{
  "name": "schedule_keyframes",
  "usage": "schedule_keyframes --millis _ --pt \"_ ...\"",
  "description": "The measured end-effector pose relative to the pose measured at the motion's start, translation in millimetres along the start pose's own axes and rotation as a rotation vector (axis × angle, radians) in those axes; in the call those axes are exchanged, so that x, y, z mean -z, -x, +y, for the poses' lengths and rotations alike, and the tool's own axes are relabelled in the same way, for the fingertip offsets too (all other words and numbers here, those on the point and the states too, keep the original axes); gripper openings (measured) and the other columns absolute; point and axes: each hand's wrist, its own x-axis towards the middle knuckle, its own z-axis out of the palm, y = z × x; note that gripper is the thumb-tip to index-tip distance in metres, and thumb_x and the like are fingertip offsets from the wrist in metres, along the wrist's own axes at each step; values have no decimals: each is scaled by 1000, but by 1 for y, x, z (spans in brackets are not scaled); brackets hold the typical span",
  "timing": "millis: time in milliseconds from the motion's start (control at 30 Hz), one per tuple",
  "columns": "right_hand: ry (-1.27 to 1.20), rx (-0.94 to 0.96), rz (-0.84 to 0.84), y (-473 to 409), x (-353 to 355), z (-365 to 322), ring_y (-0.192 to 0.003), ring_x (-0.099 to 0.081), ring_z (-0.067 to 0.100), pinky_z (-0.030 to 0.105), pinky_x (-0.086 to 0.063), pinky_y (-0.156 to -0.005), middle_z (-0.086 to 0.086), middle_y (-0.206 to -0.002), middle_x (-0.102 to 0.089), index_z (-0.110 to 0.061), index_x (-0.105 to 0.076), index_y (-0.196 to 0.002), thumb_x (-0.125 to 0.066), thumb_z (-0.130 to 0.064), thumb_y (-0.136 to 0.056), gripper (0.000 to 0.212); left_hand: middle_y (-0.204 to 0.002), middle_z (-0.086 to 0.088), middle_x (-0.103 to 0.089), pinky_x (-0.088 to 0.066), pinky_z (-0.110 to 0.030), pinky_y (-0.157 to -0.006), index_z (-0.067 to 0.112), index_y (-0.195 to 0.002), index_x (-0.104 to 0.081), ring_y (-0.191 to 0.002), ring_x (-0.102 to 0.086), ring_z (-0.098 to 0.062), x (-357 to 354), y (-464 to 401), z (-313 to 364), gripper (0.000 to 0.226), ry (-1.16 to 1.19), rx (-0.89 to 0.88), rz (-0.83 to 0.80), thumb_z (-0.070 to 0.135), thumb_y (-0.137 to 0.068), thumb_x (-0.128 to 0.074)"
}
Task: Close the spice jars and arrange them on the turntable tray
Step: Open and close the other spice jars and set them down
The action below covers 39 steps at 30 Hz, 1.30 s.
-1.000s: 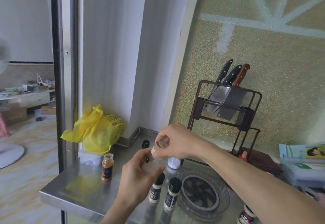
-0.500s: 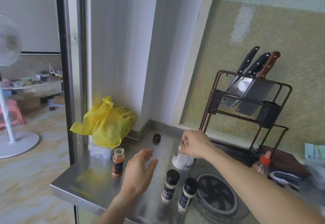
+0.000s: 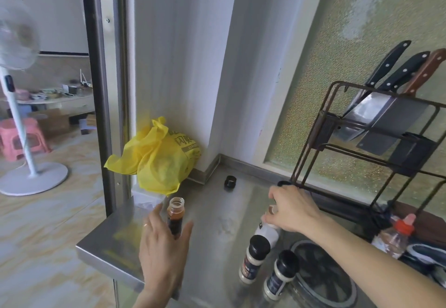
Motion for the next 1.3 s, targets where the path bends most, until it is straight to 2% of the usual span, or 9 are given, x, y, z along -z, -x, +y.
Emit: schedule_keyframes --millis 133,300,433,633,900,1000,1100,1200,1300 --pt "-36 98 149 -25 21 -18 -104 -67 25 41 -56 -87 2 -116 -70 -20 -64 -119 -68 -53 -86 47 -99 -9 -70 -41 -37 -69 16 -110 -59 -95 -66 -39 -11 -7 -3 33 67 -42 -50 31 -86 -76" --pt "-8 188 -18 -92 4 -49 -118 -61 35 42 -52 -94 12 -130 -60 -19 -53 -138 -62 -18 -95 44 -81 18 -56 -39 -30 -70 25 -103 -62 -89 -68 -22 -31 -6 6 31 166 -189 -153 27 -80 -83" --pt "99 224 -176 -140 -29 -60 -121 -57 41 46 -50 -96 17 -131 -49 -13 -44 -142 -57 -2 -92 53 -83 19 -56 -38 -28 -67 26 -105 -57 -88 -66 -21 -45 -13 0 27 154 -280 -239 31 -86 -76" --pt "157 227 -292 -173 -64 -68 -136 -47 43 48 -45 -107 20 -153 -33 -11 -31 -153 -59 0 -92 68 -96 21 -51 -37 -25 -73 32 -128 -43 -99 -63 -19 -52 -15 -2 34 184 -299 -332 33 -98 -61" --pt "83 289 -149 -163 -56 -69 -120 -58 39 38 -46 -93 18 -130 -54 -8 -57 -126 -69 -9 -89 39 -100 20 -56 -40 -31 -76 45 -114 -34 -99 -60 -22 -48 -15 3 24 205 -258 -410 39 -101 -53" --pt "-115 289 -119 -140 -39 -65 -113 -60 35 36 -46 -88 13 -124 -57 -17 -59 -123 -68 -22 -89 36 -105 13 -62 -44 -36 -78 46 -110 -33 -100 -62 -26 -44 -14 6 24 205 -243 -398 40 -100 -54" --pt "-592 262 -150 -101 -11 -59 -96 -65 21 39 -53 -91 3 -116 -68 -24 -67 -116 -70 -35 -91 28 -105 8 -68 -47 -38 -75 35 -114 -38 -97 -65 -30 -37 -12 11 28 208 -238 -352 30 -98 -60" --pt "-951 223 -105 -51 21 -50 -72 -63 7 34 -56 -79 -2 -92 -73 -21 -68 -97 -83 -31 -81 24 -93 24 -64 -41 -24 -69 31 -115 -46 -87 -64 -7 -21 -5 22 31 253 -270 -283 24 -94 -68" --pt "-1079 206 30 -7 51 -37 -77 -64 8 29 -51 -81 -2 -89 -72 -17 -68 -90 -89 -21 -75 27 -91 24 -66 -43 -11 -71 30 -115 -52 -86 -62 2 -1 8 47 34 298 -384 -223 21 -91 -74"
